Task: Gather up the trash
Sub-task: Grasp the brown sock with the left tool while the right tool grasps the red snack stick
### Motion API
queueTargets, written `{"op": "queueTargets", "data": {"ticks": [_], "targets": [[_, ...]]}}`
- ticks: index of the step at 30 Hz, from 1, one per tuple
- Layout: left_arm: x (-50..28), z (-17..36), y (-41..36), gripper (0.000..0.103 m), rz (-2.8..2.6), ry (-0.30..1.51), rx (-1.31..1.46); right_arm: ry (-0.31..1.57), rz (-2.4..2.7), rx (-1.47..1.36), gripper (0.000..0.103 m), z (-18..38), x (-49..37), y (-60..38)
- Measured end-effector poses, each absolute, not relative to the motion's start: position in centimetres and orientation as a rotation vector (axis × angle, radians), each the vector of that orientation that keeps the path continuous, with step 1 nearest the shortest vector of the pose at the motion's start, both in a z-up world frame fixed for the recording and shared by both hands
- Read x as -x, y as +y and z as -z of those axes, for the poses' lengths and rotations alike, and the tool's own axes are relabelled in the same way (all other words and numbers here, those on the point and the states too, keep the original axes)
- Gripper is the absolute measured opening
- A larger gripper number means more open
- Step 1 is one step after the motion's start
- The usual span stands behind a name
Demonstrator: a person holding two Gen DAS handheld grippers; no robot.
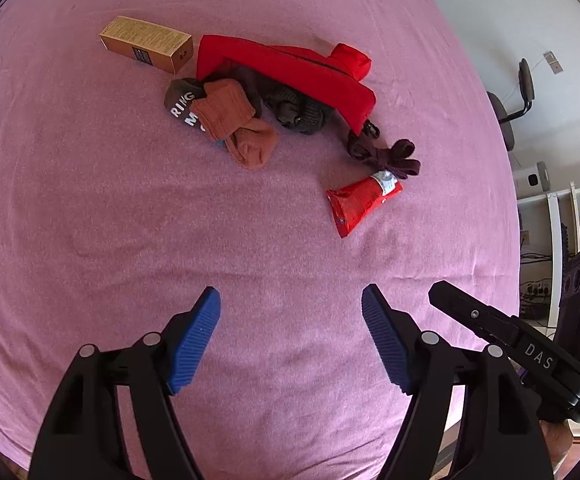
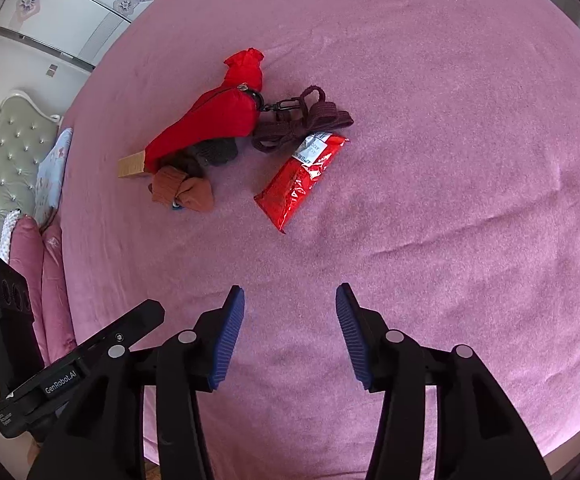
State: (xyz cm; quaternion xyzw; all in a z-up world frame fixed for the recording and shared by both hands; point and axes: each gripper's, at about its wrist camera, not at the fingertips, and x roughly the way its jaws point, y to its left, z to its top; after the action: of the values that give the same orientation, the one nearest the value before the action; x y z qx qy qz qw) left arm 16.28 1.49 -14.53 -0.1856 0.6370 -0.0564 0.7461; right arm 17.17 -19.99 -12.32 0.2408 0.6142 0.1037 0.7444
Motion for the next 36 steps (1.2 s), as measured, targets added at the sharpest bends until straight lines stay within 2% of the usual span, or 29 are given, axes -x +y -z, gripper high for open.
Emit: {"op": "queueTargets", "data": {"ticks": [8, 18, 23, 32, 33, 34, 36], "targets": [[-21.4, 17.7, 3.3, 0.073, 0.057, 1.41, 0.46, 1.411, -0.212, -0.545, 0.053, 17.1, -23.3, -18.3], [-24.4, 20.7, 4.7, 0.073, 0.012, 1.452, 0.51, 1.47, -0.176, -0.543, 0.054, 20.5, -26.4, -17.2], [-25.8, 21.1, 4.8, 0.074, 0.002, 1.458, 0.517, 1.434, -0.213, -0.536, 0.035, 20.3, -26.4, -16.9], [-28.5, 22.4, 4.5, 0.074, -0.074, 1.482, 0.509, 1.425, -0.306, -0.569, 0.032, 19.5, -24.6, -16.7], [-28.7, 22.6, 4.4, 0.069, -0.083, 1.483, 0.516, 1.428, -0.312, -0.573, 0.032, 19.6, -24.4, -16.8], [-28.9, 22.7, 4.5, 0.058, -0.092, 1.486, 0.527, 1.429, -0.314, -0.572, 0.032, 19.6, -24.2, -16.8], [-29.4, 23.1, 4.6, 0.047, -0.088, 1.498, 0.566, 1.432, -0.328, -0.579, 0.032, 19.7, -23.9, -16.8]]}}
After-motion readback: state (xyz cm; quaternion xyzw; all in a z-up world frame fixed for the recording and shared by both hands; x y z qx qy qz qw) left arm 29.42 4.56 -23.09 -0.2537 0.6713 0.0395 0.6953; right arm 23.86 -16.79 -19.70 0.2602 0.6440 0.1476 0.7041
